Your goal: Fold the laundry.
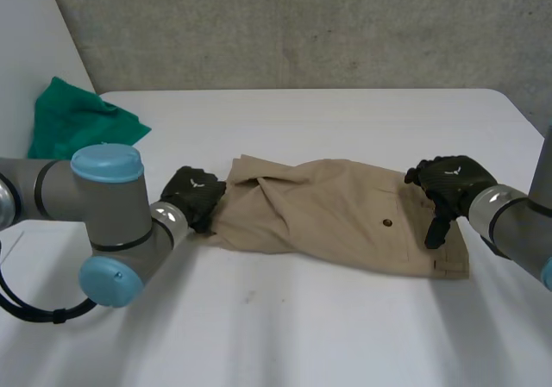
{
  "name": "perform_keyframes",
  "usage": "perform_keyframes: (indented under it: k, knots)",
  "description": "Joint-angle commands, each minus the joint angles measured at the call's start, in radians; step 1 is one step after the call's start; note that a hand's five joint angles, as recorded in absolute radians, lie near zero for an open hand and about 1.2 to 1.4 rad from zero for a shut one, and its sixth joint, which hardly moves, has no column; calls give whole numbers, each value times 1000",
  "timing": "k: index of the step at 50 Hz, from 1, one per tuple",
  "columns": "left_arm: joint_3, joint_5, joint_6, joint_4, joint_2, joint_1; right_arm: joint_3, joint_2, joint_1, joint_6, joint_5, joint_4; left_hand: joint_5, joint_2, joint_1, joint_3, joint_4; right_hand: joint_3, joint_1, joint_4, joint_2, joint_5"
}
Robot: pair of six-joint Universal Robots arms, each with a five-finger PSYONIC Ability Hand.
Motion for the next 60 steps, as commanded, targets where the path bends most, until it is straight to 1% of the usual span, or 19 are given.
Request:
perform_keyframes:
  k: [1, 6, 17, 23, 24, 25, 26, 27, 28, 32, 37, 40, 44, 47, 48, 49, 53, 55, 60]
  knots:
    - [-80, -58, 7, -67, 69, -5, 58, -5, -33, -2, -3, -38, 244, 205, 251, 209, 201, -40, -29, -60, -45, -70]
    - [-137, -57, 10, -65, 119, -4, 72, -10, -42, -9, -11, -73, 244, 205, 251, 209, 201, -40, -29, -60, -45, -70]
    - [-226, -77, 38, -84, 208, -12, 71, -7, -68, -16, -14, -73, 244, 205, 251, 209, 201, -40, -29, -60, -45, -70]
    - [-249, -72, 45, -84, 256, -33, 86, -13, -71, -19, -17, -70, 244, 205, 251, 209, 201, -40, -29, -60, -45, -70]
    - [-249, -70, 45, -83, 260, -36, 89, -14, -71, -17, -17, -70, 143, 103, 150, 108, 100, -40, -29, -60, -45, -70]
    - [-249, -69, 45, -78, 266, -39, 94, -22, -73, -17, -19, -70, -79, -118, -72, -114, -122, -40, -29, -60, -45, -70]
    - [-245, -64, 45, -68, 280, -44, 97, -27, -74, -17, -20, -70, -561, -600, -554, -596, -604, -40, -29, -60, -45, -70]
    - [-239, -63, 44, -63, 286, -45, 101, -36, -74, -17, -20, -70, -752, -791, -745, -786, -795, -40, -29, -60, -45, -70]
    - [-235, -61, 42, -57, 291, -45, 112, -57, -78, -17, -26, -70, -800, -839, -793, -835, -843, -40, -29, -60, -45, -70]
    - [-214, -55, 36, -20, 291, -44, 135, -91, -75, -17, -49, -72, -795, -834, -788, -830, -838, -40, -29, -60, -45, -70]
    - [-203, -31, 36, -11, 270, -39, 146, -93, -74, -16, -57, -72, -789, -828, -782, -824, -832, -40, -29, -60, -45, -70]
    - [-193, -15, 39, -14, 208, -35, 150, -91, -71, -16, -57, -75, -771, -811, -765, -806, -814, -40, -29, -60, -45, -70]
    - [-168, -14, 38, -17, 141, -32, 160, -91, -70, -17, -57, -75, -681, -720, -674, -715, -724, -40, -29, -60, -45, -70]
    - [-156, -12, 38, -15, 116, -24, 172, -91, -73, -17, -57, -75, -449, -489, -443, -484, -492, -40, -29, -60, -45, -70]
    - [-154, -12, 38, -15, 113, -21, 178, -91, -74, -17, -57, -75, -335, -374, -328, -370, -378, -40, -29, -60, -45, -70]
    - [-153, -12, 38, -11, 113, -13, 181, -91, -76, -17, -57, -75, -130, -170, -124, -165, -173, -40, -29, -60, -45, -70]
    - [-153, -21, 39, -6, 116, 4, 207, -99, -79, -19, -63, -78, 243, 204, 250, 209, 200, -40, -29, -60, -45, -70]
    - [-159, -24, 42, -9, 122, 2, 225, -109, -82, -19, -80, -76, 244, 205, 251, 209, 201, -40, -29, -60, -45, -70]
    - [-206, -29, 44, -31, 197, -13, 288, -163, -133, -20, -129, -79, 244, 205, 251, 209, 201, 152, 163, 132, 147, 122]
